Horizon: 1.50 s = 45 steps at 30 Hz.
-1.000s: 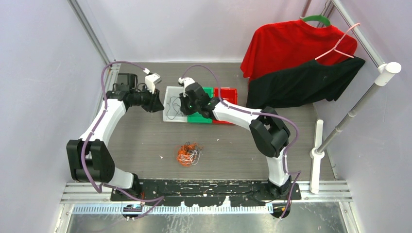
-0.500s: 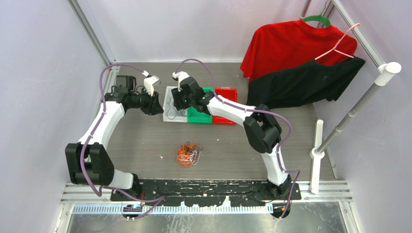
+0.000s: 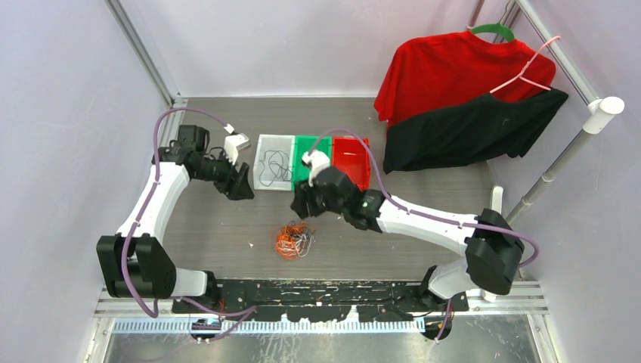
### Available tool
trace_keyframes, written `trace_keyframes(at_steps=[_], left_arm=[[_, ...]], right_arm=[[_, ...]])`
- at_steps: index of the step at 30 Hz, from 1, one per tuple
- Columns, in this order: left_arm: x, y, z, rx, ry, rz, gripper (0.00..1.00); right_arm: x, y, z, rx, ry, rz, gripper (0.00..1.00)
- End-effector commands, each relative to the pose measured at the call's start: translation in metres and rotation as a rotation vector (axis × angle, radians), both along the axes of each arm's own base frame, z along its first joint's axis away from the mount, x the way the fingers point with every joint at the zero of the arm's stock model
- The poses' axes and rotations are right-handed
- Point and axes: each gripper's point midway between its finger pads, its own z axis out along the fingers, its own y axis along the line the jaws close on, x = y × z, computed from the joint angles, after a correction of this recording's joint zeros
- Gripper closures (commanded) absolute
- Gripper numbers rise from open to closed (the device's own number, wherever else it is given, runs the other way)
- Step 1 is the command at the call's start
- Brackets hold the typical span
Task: Untangle the cables
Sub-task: Untie the cable.
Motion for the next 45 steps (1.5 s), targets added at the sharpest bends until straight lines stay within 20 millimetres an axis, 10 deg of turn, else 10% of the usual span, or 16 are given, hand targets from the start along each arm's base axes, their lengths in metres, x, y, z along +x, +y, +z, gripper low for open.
trace_keyframes(at_steps=[1, 6, 20, 33, 41, 45], left_arm=[[-0.017, 0.0, 0.022, 0.002, -0.057, -0.072, 0.33], [-0.028, 0.002, 0.023, 0.023, -0.064, -0.11, 0.37], [-0.053, -0.008, 0.028, -0.007, -0.067, -0.17, 0.43], [-0.052, -0.012, 0.035, -0.018, -0.08, -0.166, 0.44], [-0.048, -0.01, 0.041, -0.011, -0.103, -0.156, 0.44], [-0.047, -0.01, 0.043, -0.009, -0.11, -0.155, 0.45]], right_arm=[[-0.027, -0.025, -0.046, 0.017, 0.125, -0.123, 0.45], [-0.043, -0.021, -0.07, 0.093, 0.174, -0.125, 0.49], [-0.034, 0.001, -0.048, 0.07, 0.092, -0.022, 0.59], [-0.07, -0.006, -0.045, -0.034, 0.088, 0.23, 0.48], [-0.056, -0.002, -0.07, -0.119, 0.066, 0.215, 0.57], [-0.049, -0.001, -0.058, -0.075, 0.024, 0.175, 0.82]])
